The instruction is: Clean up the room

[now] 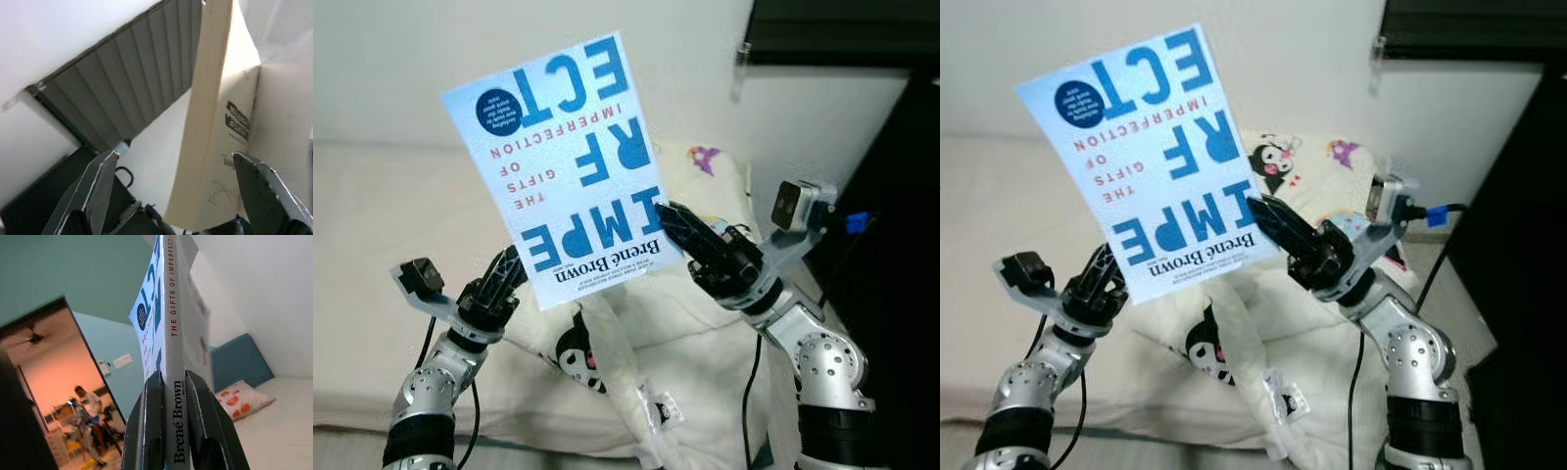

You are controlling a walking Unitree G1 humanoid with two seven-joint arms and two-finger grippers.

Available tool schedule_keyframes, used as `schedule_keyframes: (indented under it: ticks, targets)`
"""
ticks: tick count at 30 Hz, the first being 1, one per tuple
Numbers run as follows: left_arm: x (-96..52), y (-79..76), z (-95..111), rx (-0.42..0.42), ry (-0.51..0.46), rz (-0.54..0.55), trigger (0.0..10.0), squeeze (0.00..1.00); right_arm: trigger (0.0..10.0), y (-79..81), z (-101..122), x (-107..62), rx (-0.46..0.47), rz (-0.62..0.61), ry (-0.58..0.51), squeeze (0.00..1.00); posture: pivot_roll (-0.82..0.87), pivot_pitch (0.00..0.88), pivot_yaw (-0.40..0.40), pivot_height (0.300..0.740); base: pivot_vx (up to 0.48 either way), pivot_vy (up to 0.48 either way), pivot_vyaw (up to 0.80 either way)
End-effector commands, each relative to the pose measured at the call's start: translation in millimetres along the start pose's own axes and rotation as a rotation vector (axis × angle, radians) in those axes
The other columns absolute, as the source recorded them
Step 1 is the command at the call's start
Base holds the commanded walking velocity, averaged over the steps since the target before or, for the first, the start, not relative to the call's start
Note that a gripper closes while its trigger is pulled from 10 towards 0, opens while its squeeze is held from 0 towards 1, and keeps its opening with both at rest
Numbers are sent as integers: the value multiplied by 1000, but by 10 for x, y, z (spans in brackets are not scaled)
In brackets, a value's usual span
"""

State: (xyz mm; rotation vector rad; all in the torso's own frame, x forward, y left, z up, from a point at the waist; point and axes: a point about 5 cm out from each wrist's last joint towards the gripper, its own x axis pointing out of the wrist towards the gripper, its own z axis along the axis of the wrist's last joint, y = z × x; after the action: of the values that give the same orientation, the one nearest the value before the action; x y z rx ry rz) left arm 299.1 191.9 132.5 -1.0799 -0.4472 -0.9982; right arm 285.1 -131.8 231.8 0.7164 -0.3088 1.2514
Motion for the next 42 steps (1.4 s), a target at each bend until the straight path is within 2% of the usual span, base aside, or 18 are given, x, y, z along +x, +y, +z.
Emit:
schedule_keyframes:
  ticks: [1,2,3,4,7,14,18,23,27,28,29,31,32,33,34,36,39,42]
  targets:
    - [-52,-21,48,3,-27,-6,10000,0,10000,-70,-97,0,17,-54,38,0,-139,92,-20,740,0,0,631]
    - [-51,-22,49,1,-31,-9,10000,0,10000,-149,-160,-39,15,-119,79,0,-139,91,-21,740,0,0,625]
    - [-51,-22,49,1,-31,-9,10000,0,10000,-149,-160,-39,15,-119,79,0,-139,91,-21,740,0,0,625]
    - [-45,-29,54,-4,-38,-18,10000,0,10000,-251,-241,-93,25,-204,119,0,-139,92,-21,740,0,0,563]
    - [-36,-36,60,-11,-47,-30,10000,0,10000,-338,-326,-152,33,-275,158,0,-138,92,-21,740,0,0,558]
    - [15,-66,-2,-40,-30,-62,10000,0,10000,-342,-384,-171,56,-276,170,0,-135,92,-21,740,0,0,559]
    - [73,-81,-144,-68,1,-76,10000,0,10000,-322,-382,-148,55,-247,158,0,-131,93,-22,740,0,0,561]
    - [81,-2,-299,-67,47,5,10000,0,10000,-392,-349,-150,7,-290,174,0,-132,93,-23,740,0,0,586]
    - [-109,344,-326,78,87,403,10000,0,10000,-511,-316,-204,-37,-392,153,0,-130,89,-22,740,0,0,600]
    - [-109,344,-326,78,87,403,10000,0,10000,-511,-316,-204,-37,-392,153,0,-130,89,-22,740,0,0,594]
    - [-152,383,-317,102,88,461,10000,0,10000,-530,-320,-215,-43,-408,157,0,-130,89,-22,740,0,0,594]
    - [-310,478,-291,130,89,631,10000,0,10000,-593,-371,-255,-65,-463,198,0,-129,86,-21,740,0,0,587]
    - [-514,533,-259,170,93,793,10000,0,10000,-646,-467,-306,-92,-512,269,0,-125,83,-20,740,0,0,587]
    - [-514,533,-259,170,93,793,10000,0,10000,-646,-467,-306,-92,-512,269,0,-125,83,-20,740,0,0,587]
    - [-661,558,-235,200,96,903,10000,0,10000,-679,-535,-345,-112,-542,321,0,-125,83,-20,740,0,0,587]
    - [-861,565,-216,226,99,1030,10000,0,10000,-707,-615,-390,-127,-572,375,0,-123,81,-19,740,0,0,587]
    - [-1065,538,-254,206,95,1114,10000,0,10000,-702,-663,-403,-118,-570,387,0,-123,79,-19,740,0,0,583]
    - [-1129,523,-286,192,89,1128,10000,0,10000,-696,-673,-403,-115,-560,390,0,-125,79,-21,740,0,0,583]
